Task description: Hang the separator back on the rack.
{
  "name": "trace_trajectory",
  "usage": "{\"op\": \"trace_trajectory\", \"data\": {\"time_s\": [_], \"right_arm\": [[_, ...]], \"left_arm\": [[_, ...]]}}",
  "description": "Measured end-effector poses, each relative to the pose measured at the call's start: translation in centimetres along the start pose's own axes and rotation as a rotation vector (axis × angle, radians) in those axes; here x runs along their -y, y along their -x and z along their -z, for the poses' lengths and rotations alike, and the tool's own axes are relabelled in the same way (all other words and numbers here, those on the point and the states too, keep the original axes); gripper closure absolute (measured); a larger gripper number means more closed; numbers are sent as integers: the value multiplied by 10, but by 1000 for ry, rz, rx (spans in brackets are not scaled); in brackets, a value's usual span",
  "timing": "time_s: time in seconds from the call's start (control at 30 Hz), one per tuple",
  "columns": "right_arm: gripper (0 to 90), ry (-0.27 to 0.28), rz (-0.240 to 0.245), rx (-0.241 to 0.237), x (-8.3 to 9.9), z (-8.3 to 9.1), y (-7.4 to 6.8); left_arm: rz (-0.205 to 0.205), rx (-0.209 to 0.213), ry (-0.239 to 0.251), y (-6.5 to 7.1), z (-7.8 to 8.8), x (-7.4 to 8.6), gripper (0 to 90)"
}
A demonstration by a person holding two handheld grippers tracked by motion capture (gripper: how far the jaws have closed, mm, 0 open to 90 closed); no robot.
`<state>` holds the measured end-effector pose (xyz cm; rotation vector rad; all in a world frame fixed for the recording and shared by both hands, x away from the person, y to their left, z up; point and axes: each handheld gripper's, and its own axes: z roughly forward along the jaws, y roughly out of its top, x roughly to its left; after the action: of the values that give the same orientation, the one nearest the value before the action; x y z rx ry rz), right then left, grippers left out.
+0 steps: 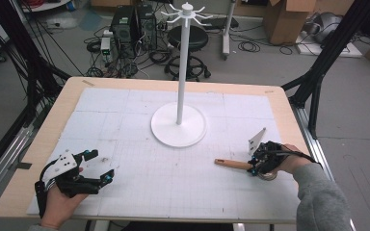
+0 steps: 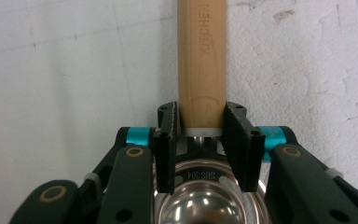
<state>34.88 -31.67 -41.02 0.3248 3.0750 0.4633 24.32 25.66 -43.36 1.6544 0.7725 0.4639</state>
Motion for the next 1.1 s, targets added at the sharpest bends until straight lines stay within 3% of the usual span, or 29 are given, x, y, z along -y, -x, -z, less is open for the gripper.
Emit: {"op": "trace_trajectory", "data": {"time_s": [0.77, 1.1], "right_arm": [[697, 2, 0, 10, -1, 1, -3], [698, 71, -67, 20, -1, 10, -6]], "left_arm": [[-1, 1, 1, 0, 0, 0, 34], [-3, -1, 3, 1, 1, -1, 34]]}}
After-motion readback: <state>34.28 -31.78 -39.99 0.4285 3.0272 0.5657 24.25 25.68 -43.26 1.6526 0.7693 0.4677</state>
